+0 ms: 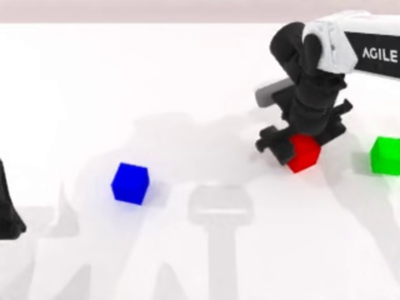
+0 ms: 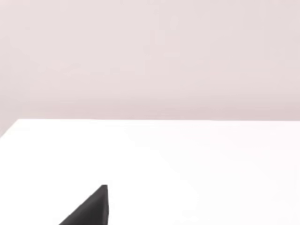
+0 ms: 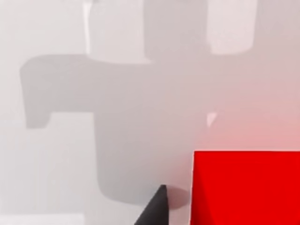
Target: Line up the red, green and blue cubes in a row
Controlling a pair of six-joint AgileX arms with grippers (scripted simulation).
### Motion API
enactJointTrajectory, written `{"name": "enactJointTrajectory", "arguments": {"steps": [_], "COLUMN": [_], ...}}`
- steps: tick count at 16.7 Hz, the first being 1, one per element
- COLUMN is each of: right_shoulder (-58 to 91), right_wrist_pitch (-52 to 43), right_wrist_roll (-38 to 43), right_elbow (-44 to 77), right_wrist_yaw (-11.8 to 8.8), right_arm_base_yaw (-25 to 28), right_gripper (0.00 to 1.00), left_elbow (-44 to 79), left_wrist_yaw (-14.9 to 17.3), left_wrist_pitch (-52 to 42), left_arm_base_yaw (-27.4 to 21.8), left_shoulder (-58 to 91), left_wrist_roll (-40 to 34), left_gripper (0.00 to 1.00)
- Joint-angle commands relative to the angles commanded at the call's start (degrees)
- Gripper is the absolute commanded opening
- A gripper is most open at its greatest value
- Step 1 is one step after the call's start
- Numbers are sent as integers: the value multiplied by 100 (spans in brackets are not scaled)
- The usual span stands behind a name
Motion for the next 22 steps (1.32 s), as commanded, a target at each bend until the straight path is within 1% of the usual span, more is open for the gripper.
{"name": "enactJointTrajectory", "arguments": {"steps": [3,4,13,15,19,22], "right_shoulder": [0,0,-166,-216,-425,-535], "right_wrist_pitch": [0,0,-68,-286,-1160,-1422], "right_wrist_roll": [0,0,9,-5,2,2], "right_elbow": [0,0,69,261,843,1053], "right_wrist_yaw": [0,0,-14,-16,-18,-18], "right_arm_base_yaw": [0,0,-8,15,30,35], "right_gripper": [2,0,0,0,0,0], "left_elbow": [0,0,0,0,0,0], "left_wrist_yaw": [0,0,0,0,0,0], "left_wrist_pitch": [0,0,0,0,0,0], "left_arm_base_yaw": [0,0,0,0,0,0], "left_shoulder": [0,0,0,0,0,0], "left_wrist_roll": [0,0,0,0,0,0], "left_gripper": [100,100,100,100,100,100]}}
